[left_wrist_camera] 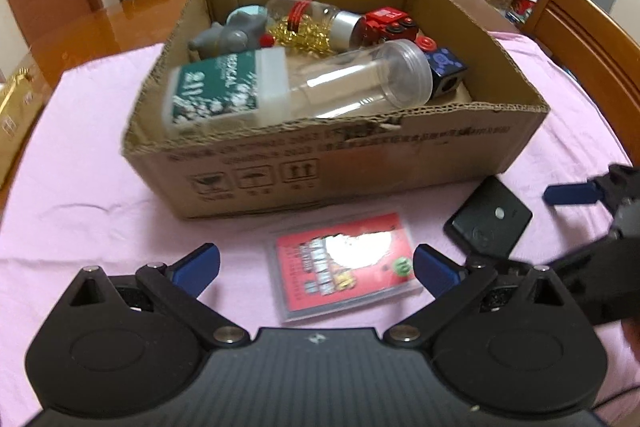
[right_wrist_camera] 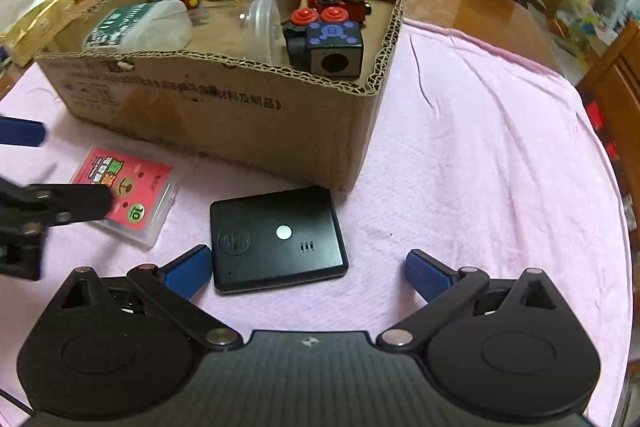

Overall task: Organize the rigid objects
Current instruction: 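Grasp the black square case with the right gripper while the left grasps the pink card case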

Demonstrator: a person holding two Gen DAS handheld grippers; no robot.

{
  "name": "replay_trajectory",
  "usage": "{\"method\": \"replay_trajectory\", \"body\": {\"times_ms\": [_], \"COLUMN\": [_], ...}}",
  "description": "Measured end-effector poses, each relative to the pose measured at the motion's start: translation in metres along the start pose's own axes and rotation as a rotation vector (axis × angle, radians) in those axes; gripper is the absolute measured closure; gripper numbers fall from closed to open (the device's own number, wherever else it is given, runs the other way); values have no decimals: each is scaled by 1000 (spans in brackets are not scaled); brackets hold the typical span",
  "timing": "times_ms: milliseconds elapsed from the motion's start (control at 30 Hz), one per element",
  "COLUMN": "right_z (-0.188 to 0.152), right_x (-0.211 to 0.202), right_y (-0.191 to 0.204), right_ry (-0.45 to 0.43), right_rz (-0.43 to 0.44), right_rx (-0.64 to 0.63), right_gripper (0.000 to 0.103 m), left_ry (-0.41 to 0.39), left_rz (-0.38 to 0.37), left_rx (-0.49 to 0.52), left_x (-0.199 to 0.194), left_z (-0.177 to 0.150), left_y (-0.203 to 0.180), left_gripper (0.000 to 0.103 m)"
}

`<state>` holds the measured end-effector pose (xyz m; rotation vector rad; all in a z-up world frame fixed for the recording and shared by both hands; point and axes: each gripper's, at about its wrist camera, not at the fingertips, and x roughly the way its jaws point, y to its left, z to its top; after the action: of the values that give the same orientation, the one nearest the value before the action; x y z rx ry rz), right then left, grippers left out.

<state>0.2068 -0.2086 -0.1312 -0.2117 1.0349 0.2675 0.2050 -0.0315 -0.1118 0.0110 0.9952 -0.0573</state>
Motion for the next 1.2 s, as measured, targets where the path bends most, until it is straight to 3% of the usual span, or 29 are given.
{"method": "replay_trajectory", "body": {"times_ms": [200,400,733,967,1200], "right_z": [-10,-12,-11,-6,-7], "right_x": [-3,-5,-4,-1,-2], "right_y": [-5,-4,-4,0,2], "right_ry": [-47,-55,-61,-66,-65], "right_rz": [34,42,54,80,100], "right_rx": [-54,-73,-88,-134,-155], "right_gripper": [0,0,0,0,0], "left_ry": [10,27,20,11,23], "left_rz": [-10,61,75,57,59], "left_rx": [-54,-48,-67,-41,14], "left_x": [15,20,15,9,2], "left_z": [-1,-8,-15,-14,-19], "left_y": [-12,-16,-10,-13,4], "left_gripper": [1,1,1,13,13]}}
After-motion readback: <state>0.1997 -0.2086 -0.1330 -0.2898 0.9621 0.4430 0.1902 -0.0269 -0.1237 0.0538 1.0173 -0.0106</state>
